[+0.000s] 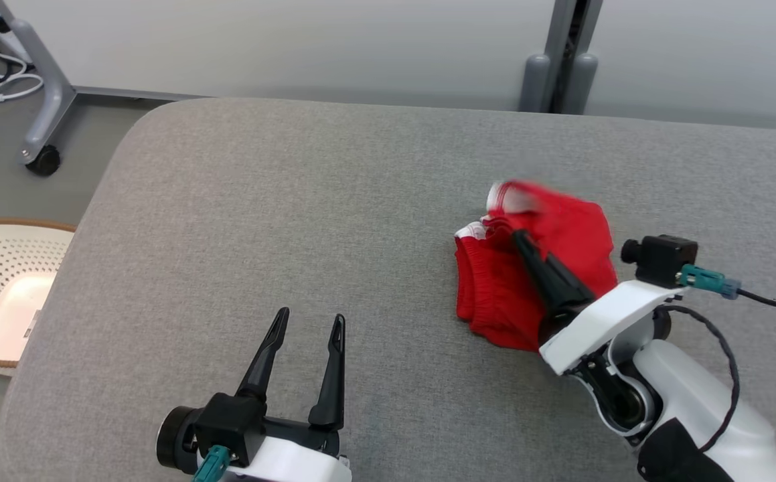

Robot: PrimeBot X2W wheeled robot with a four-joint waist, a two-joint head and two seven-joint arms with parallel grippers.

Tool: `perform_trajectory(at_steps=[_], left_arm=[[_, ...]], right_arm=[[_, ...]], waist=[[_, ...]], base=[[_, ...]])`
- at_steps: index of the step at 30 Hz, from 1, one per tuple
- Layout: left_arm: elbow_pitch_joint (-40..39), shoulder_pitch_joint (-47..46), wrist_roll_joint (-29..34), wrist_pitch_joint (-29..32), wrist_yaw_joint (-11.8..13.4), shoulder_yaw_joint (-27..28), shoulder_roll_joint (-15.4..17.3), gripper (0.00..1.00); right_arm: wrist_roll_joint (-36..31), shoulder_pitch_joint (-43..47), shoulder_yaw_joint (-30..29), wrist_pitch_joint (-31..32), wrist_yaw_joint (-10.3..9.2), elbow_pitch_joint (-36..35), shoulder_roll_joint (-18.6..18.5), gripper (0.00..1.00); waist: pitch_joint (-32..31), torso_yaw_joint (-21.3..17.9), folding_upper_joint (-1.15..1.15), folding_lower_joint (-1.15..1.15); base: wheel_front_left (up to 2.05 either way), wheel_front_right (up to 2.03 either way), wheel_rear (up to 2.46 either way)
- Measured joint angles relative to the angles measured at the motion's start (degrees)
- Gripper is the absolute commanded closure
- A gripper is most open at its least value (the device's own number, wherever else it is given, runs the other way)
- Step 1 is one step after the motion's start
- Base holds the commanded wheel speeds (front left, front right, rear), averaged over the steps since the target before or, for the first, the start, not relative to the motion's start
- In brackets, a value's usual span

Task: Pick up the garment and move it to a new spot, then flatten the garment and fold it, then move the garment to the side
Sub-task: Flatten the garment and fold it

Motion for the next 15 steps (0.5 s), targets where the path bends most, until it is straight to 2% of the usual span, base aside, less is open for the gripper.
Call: perform_trajectory(at_steps=[8, 15], left_arm=[[-0.10, 0.02, -0.68, 0.00, 0.37, 0.08, 0.00, 0.00], [0.04, 0.01, -0.89, 0.00, 0.41, 0.21, 0.00, 0.00]], right_arm=[[-0.78, 1.39, 3.33, 2.55, 0.00, -0.04, 0.09, 1.00], [-0.88, 2.34, 5.49, 3.76, 0.00, -0.77, 0.80, 1.00]], waist=[[0.93, 1.52, 0.00, 0.00], [1.05, 1.04, 0.00, 0.00]], base=[[0.00, 0.00, 0.00], [0.00, 0.00, 0.00]])
